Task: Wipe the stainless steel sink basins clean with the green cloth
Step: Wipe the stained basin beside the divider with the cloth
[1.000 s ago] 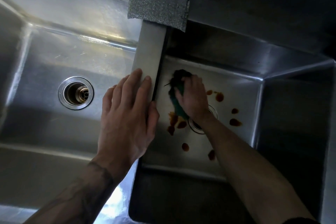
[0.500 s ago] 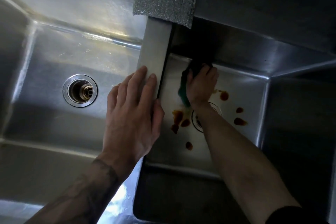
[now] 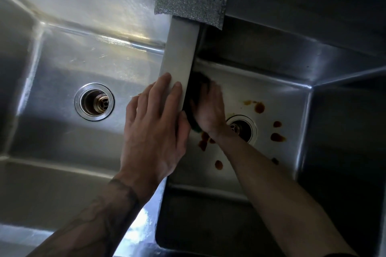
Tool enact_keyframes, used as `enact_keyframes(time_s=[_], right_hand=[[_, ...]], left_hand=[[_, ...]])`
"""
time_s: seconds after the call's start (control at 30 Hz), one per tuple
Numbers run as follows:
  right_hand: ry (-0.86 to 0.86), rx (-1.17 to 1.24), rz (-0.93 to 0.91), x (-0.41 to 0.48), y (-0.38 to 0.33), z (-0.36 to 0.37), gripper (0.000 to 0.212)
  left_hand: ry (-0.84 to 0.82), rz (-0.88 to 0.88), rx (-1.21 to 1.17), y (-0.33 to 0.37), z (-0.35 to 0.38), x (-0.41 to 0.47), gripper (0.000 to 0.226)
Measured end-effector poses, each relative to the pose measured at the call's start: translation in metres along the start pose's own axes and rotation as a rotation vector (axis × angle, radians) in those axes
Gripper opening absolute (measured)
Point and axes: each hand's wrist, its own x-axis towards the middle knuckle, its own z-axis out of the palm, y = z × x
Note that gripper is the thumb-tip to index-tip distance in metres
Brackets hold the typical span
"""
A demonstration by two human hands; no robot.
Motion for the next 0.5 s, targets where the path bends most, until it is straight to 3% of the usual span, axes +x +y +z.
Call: enact_keyframes(time_s=[0.07,0.1,0.13,0.23,0.3,0.33,0.43,0.5], right_hand=[[-0.072,-0.004,-0.267,-0.024,0.024,-0.007,0.05],[-0.085,-0.002,-0.284,-0.027,0.043,-0.012,0.049],[-0.083,-0.005,-0.22,-0.024,0.057,-0.015,0.048],[0.091,-0.071,0.214,0.004,0.068,-0.013,0.048],[0.123,-0.04,0.313,0.006,0.044,-0.012,0.048],[0.086,-0.014,0.218,-0.004,0.033,-0.01,0.047],[-0.109,0.008,-0.31,-0.044,0.035,-0.012,0.047],[-0.128,0.004,-0.281,-0.043,0.058,-0.015,0.047]], left_hand=[[0.0,-0.002,0.0,0.0,-0.001,0.0,0.045],[-0.003,-0.006,-0.002,0.0,-0.001,0.0,0.045],[-0.003,-0.009,-0.003,0.0,-0.001,0.0,0.045],[0.001,-0.008,-0.003,0.0,0.0,0.001,0.045],[0.003,-0.008,-0.001,0.001,0.0,0.001,0.044],[0.003,-0.009,-0.001,0.001,-0.001,0.0,0.044],[-0.003,-0.011,-0.005,0.0,0.0,0.0,0.044],[-0.001,-0.015,-0.004,0.0,0.0,0.0,0.045]])
